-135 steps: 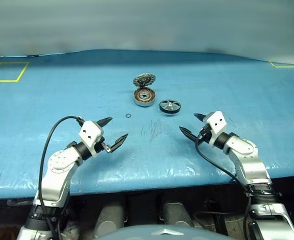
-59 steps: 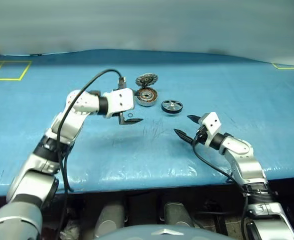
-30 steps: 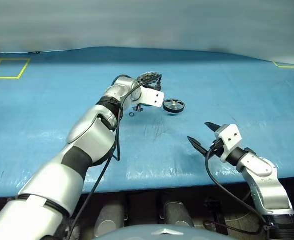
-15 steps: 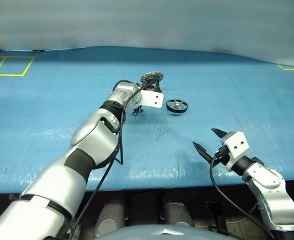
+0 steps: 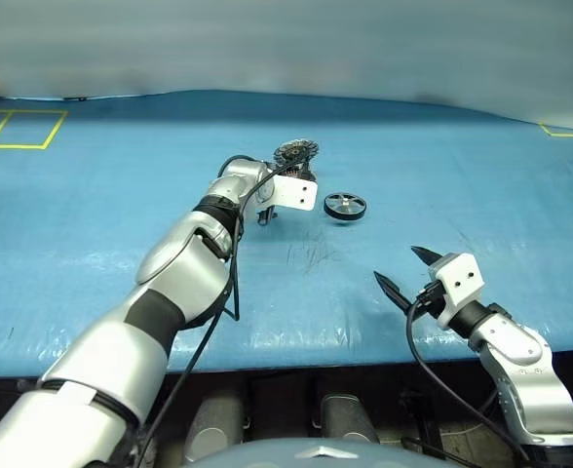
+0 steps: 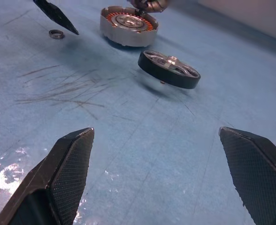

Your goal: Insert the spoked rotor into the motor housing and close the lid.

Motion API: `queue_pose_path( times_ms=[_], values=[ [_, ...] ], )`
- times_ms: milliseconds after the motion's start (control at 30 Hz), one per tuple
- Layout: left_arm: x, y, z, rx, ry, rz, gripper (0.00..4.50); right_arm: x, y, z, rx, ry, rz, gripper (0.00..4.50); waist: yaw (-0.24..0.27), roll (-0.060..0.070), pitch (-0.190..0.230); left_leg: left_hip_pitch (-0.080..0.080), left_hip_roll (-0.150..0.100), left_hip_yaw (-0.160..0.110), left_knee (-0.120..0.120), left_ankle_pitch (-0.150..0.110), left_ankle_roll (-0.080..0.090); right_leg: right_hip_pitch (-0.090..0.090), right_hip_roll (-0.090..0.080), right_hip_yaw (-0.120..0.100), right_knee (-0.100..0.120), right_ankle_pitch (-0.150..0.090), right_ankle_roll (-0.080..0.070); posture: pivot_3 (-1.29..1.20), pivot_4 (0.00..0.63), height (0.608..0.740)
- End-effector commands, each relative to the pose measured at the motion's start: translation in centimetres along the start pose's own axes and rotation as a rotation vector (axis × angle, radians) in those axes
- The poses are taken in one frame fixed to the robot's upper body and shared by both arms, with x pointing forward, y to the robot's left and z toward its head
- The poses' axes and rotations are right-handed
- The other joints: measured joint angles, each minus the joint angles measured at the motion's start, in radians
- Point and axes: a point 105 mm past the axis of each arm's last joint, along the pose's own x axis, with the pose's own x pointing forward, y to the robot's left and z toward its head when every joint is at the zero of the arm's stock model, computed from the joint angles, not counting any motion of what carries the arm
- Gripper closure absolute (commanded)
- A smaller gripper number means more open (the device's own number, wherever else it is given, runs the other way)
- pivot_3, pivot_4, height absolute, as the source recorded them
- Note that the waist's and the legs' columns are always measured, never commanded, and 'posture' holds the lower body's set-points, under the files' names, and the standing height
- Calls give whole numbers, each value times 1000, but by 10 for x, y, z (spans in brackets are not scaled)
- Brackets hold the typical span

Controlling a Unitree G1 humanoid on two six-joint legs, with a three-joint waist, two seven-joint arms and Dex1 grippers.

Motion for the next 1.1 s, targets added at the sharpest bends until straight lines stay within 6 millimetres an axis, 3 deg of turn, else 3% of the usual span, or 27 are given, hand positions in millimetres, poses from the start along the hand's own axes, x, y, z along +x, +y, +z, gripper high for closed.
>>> queue_pose_path(
  times_ms=[33,267,367,467,567,700,767,900,1100],
  values=[
    [-5,10,-1,9,0,27,13,5,2,8,-21,-43,10,0,0,0,0,0,0,0,0,0,0,0,0,0,0,0,0,0,150,740],
    [-7,15,12,9,-47,42,13,4,2,13,-25,-58,12,0,3,0,0,0,-1,0,1,-1,1,1,0,0,0,1,1,0,150,740],
    [-13,21,27,-70,-195,56,13,5,-3,15,-47,-55,23,0,2,0,0,0,-1,0,2,-1,1,1,-1,0,0,1,1,0,150,740],
    [-13,16,14,-151,-248,58,13,15,-4,19,-70,-55,64,0,-5,1,0,0,0,0,2,-1,1,1,-1,0,0,1,1,0,150,740],
    [-7,1,-8,-165,-186,16,13,26,-1,21,-85,-60,110,0,-15,1,-1,2,0,1,3,-1,1,2,0,1,0,3,1,0,150,740],
    [-5,3,-2,-149,-162,33,13,35,2,33,-99,-105,128,0,-5,1,0,1,0,1,3,0,1,2,0,0,1,4,3,0,150,740],
    [-4,4,6,-101,-153,26,13,33,3,34,-91,-117,121,0,6,1,0,0,-1,1,4,-1,2,2,0,0,0,5,4,0,150,740],
    [-2,6,22,-61,-149,40,13,22,5,18,-72,-73,96,0,16,1,0,0,-3,1,6,-3,5,5,-2,0,-2,4,5,0,150,740],
    [0,7,28,-29,-122,50,13,8,6,10,-36,-61,43,0,4,1,0,1,-2,1,8,-3,6,4,-3,1,-1,4,5,0,150,740]
  ],
)
